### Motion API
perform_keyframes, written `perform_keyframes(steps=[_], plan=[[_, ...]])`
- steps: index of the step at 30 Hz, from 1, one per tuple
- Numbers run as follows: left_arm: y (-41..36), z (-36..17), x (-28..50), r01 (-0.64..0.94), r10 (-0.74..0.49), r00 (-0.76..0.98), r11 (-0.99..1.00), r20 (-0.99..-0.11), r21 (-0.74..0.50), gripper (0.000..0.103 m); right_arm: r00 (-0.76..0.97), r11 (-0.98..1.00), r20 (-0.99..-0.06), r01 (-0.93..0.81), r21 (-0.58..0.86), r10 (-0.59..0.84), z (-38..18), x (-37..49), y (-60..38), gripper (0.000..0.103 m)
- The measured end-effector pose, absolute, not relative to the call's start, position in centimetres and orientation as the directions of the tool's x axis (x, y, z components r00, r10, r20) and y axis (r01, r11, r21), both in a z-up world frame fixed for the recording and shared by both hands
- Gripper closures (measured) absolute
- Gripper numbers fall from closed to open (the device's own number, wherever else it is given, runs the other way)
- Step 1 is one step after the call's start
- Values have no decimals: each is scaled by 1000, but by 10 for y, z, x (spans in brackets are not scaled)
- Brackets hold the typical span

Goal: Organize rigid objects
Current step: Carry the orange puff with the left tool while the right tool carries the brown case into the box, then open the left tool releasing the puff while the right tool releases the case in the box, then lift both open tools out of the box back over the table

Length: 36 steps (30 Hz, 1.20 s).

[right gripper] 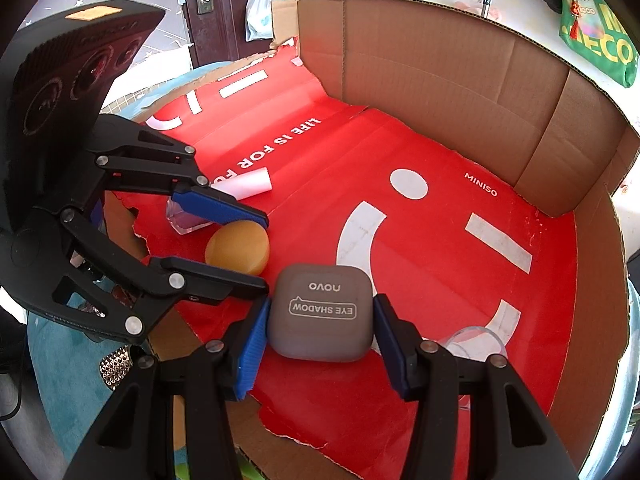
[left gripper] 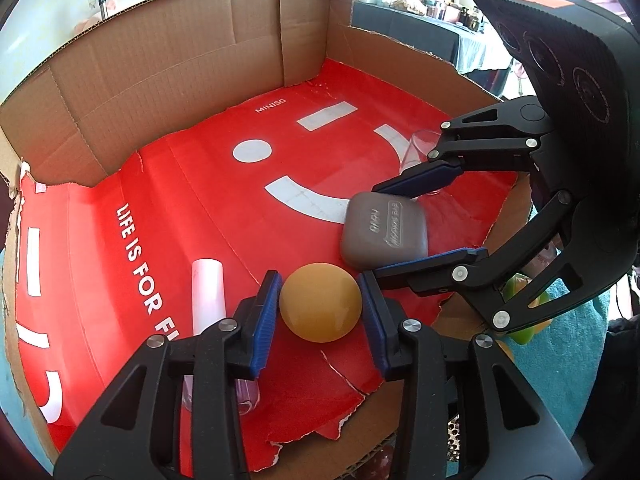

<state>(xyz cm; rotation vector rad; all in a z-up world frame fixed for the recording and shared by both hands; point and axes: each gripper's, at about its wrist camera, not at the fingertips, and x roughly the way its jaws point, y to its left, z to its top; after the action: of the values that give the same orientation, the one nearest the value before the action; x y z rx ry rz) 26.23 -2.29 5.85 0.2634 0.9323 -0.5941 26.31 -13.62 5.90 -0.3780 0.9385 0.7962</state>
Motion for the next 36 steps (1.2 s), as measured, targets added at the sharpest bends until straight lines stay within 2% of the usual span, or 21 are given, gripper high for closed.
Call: perform_keyframes(steps=[2,5,17,21,23,25,36], plan=[[-23,59,262,584,-362,453,811,-815,-36,64,344,663,-833,-748,36,433,59,263,-136,49],[-21,59,263,573,-352,462,819,-814,-28,57,343,663,-834,-747,35,431,58,263,-136,49],[-11,80,247,557,-363,512,830,-779,-20,45,371,669,-818,-743,22,439,72,250,-141,44],[-7,92,233,543,-363,546,839,-755,-11,42,404,681,-802,-733,4,440,86,239,-145,39],[-5,99,224,529,-364,570,849,-736,-10,38,423,690,-791,-724,-2,442,96,232,-149,38],[-3,105,214,510,-367,598,860,-712,-14,32,446,701,-776,-714,-9,445,106,225,-154,32],[6,136,153,428,-356,704,903,-615,-32,27,570,757,-677,-653,-30,465,157,172,-173,14]])
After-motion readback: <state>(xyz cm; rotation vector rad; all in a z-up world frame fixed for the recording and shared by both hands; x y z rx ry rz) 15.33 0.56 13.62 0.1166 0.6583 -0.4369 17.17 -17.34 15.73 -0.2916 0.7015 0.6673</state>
